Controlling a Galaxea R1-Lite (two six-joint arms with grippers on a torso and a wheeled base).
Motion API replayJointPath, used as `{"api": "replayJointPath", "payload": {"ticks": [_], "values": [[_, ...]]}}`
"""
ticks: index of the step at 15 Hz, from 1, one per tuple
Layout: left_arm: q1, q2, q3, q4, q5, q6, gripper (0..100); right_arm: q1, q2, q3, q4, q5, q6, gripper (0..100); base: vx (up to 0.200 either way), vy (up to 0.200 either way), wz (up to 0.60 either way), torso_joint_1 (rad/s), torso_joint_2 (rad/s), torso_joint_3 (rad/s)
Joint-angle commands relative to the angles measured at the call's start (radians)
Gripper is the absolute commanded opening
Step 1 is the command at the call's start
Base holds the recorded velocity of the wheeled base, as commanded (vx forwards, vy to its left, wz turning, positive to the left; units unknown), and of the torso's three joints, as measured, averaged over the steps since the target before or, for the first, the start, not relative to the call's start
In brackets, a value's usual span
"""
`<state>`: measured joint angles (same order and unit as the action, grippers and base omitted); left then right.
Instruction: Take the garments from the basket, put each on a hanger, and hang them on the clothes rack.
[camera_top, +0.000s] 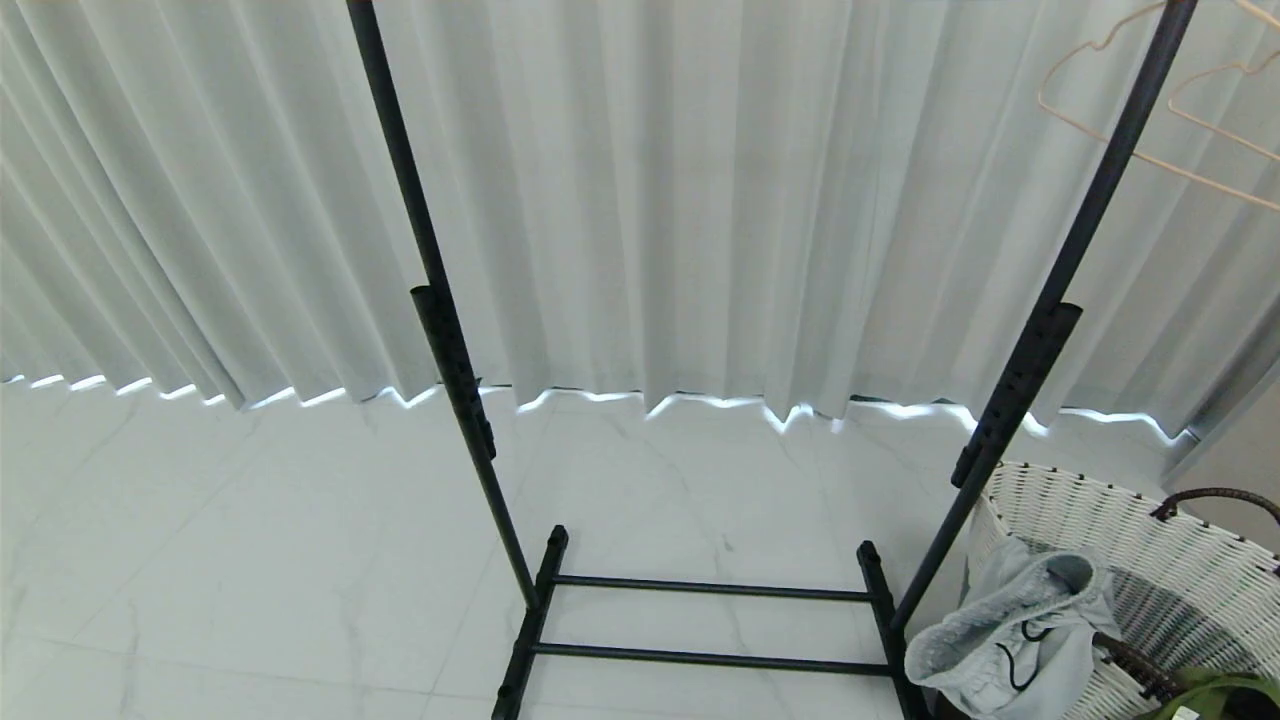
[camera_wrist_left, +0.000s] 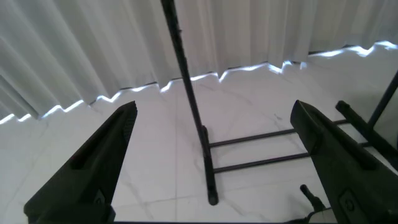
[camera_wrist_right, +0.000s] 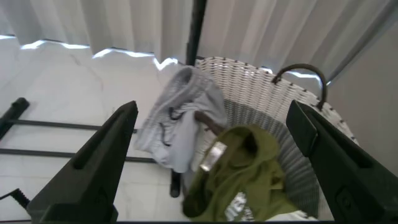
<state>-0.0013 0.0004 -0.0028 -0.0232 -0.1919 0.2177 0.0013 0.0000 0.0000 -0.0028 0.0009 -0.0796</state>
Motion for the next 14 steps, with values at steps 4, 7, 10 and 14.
{"api": "replayJointPath", "payload": {"ticks": [4, 7, 10, 14], "values": [[0.000, 0.000, 0.000, 0.000, 0.000, 0.000, 100, 0.000, 0.002, 0.000, 0.000, 0.001, 0.001, 100, 0.000, -0.200, 0.00, 0.005, 0.00, 0.000], [-0.002, 0.000, 0.000, 0.000, -0.001, 0.000, 100, 0.000, 0.002, 0.000, 0.000, 0.001, 0.003, 100, 0.000, -0.067, 0.00, 0.002, 0.00, -0.002], [-0.002, 0.000, 0.000, 0.000, -0.001, -0.001, 100, 0.000, 0.002, 0.000, 0.000, 0.001, 0.003, 100, 0.000, 0.000, 0.00, 0.000, 0.00, 0.000], [-0.002, 0.000, 0.000, 0.000, -0.001, -0.001, 100, 0.000, 0.002, 0.000, 0.000, 0.001, 0.004, 100, 0.000, 0.000, 0.00, 0.000, 0.00, 0.000]]}}
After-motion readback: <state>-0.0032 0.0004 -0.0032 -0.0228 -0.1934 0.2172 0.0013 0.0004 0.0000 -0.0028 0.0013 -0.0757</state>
